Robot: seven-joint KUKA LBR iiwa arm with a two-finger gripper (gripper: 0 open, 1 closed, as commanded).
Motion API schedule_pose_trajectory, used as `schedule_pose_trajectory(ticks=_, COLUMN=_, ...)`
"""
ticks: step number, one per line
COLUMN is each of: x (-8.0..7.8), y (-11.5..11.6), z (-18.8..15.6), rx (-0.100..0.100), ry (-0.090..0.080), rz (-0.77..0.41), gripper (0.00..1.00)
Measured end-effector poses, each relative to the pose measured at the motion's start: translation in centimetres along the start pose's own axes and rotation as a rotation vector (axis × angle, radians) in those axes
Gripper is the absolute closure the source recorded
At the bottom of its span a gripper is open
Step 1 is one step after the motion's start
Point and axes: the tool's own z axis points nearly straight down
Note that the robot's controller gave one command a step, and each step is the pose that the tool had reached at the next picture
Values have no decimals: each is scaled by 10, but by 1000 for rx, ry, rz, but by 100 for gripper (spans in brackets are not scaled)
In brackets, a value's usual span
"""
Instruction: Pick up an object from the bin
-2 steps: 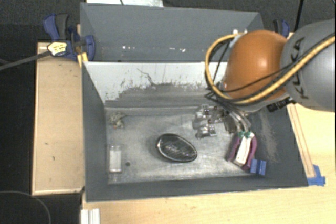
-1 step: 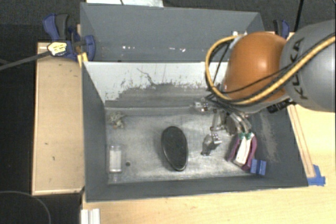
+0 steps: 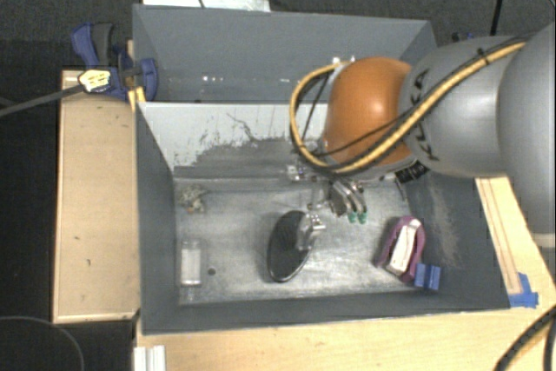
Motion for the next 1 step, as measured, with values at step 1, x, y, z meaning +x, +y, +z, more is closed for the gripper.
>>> schedule_pose_trajectory(ticks=1, x=15, y=4, z=55, rx=3, ry=3, rz=-133, gripper=0)
